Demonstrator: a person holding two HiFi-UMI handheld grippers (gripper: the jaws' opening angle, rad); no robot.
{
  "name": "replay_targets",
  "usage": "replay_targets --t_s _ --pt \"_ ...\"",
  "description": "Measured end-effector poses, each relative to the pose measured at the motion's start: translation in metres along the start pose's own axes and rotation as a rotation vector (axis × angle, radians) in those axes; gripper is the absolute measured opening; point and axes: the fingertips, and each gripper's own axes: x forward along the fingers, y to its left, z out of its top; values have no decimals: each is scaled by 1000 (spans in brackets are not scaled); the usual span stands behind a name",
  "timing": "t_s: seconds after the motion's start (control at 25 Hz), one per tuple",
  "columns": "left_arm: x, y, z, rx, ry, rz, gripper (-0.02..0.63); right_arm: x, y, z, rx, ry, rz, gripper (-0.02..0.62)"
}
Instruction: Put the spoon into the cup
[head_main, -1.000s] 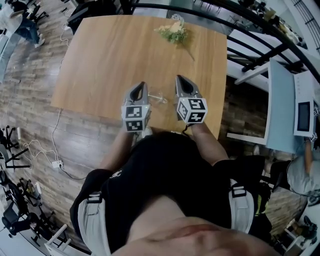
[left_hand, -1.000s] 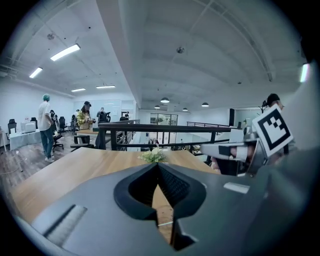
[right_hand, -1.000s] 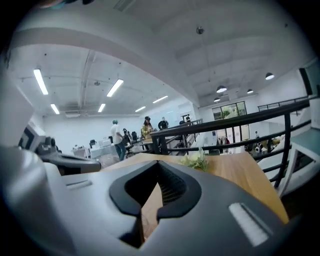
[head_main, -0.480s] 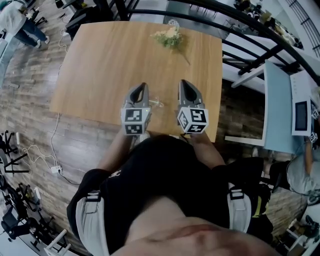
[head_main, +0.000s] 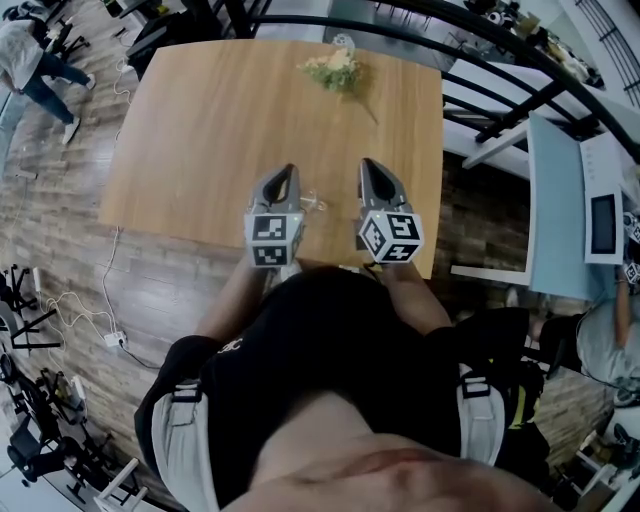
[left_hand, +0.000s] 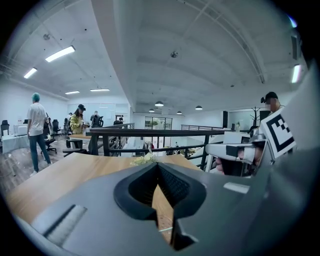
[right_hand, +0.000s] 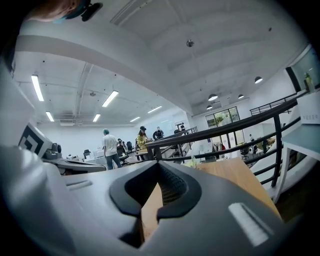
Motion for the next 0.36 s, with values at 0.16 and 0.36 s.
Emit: replay_targets --t_s 0.16,0.36 --pt "0 2 -3 -6 5 6 11 1 1 -2 6 9 11 -3" --pt "-1 1 -1 -3 5 11 11 1 1 -4 4 18 12 -3"
